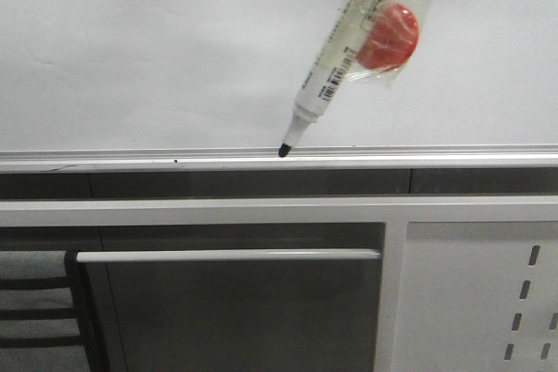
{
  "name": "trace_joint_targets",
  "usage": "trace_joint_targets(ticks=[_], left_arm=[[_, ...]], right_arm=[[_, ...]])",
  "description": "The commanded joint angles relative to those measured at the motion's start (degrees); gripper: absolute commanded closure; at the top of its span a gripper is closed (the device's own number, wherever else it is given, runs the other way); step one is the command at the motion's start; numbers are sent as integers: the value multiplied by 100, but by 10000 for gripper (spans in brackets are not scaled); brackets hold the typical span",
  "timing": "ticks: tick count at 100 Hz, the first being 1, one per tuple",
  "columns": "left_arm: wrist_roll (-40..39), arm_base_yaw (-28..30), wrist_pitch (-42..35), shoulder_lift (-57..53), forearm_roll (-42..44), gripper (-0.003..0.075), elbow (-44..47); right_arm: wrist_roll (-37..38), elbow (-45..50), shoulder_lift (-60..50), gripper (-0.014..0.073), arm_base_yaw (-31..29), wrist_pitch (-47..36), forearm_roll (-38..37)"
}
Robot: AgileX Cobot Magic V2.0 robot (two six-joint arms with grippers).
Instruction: Write number 1 on whiteboard
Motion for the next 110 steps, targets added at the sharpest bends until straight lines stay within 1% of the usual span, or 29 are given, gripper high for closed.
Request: trace_joint_targets(ticks=[1, 7, 22, 31, 36, 43, 48, 50, 55, 57, 71, 82, 91, 110], left_arm=[[-27, -15, -526, -415, -131, 315, -199], [-27, -15, -661, -617, -270, 315, -199], [-27, 210, -732, -1133, -644, 316, -123], [-27, 438, -942, -1427, -1021, 350, 82], [-27, 558, -1087, -1586, -1309, 395, 230], [-27, 691, -1326, -1831, -1792, 491, 446], [-27, 738, -1484, -2003, -1979, 584, 599], [-27, 749, -1538, -2075, -2006, 608, 662], [-27, 747, -1658, -2231, -2016, 711, 798], [-27, 747, -1697, -2290, -2016, 736, 845], [-27, 747, -1867, -2588, -2016, 741, 1025], [-27, 747, -2222, -2684, -2060, 741, 1055], [-16, 747, -2395, -2684, -2060, 741, 1055], [-16, 747, -2419, -2684, -2060, 741, 1055]], right_arm=[[-26, 117, -404, 649, 7, -516, 137], [-26, 384, -671, 647, 7, -962, 75], [-26, 1560, -1688, 647, 66, -2601, 131], [-26, 2174, -2306, 647, 186, -3558, 158], [-26, 2528, -2617, 647, 265, -4008, 184], [-26, 2878, -2957, 647, 375, -4544, 247], [-26, 3045, -3101, 647, 450, -4784, 288], [-26, 3101, -3138, 647, 473, -4865, 288], [-26, 3200, -3152, 647, 556, -5007, 300], [-26, 3226, -3152, 647, 590, -5062, 300], [-117, 3277, -3065, 647, 878, -5661, 300], [-273, 3277, -2920, 647, 1084, -6221, 300], [-281, 3277, -2742, 647, 1196, -6405, 224], [-281, 3277, -2481, 647, 1339, -6793, 85]])
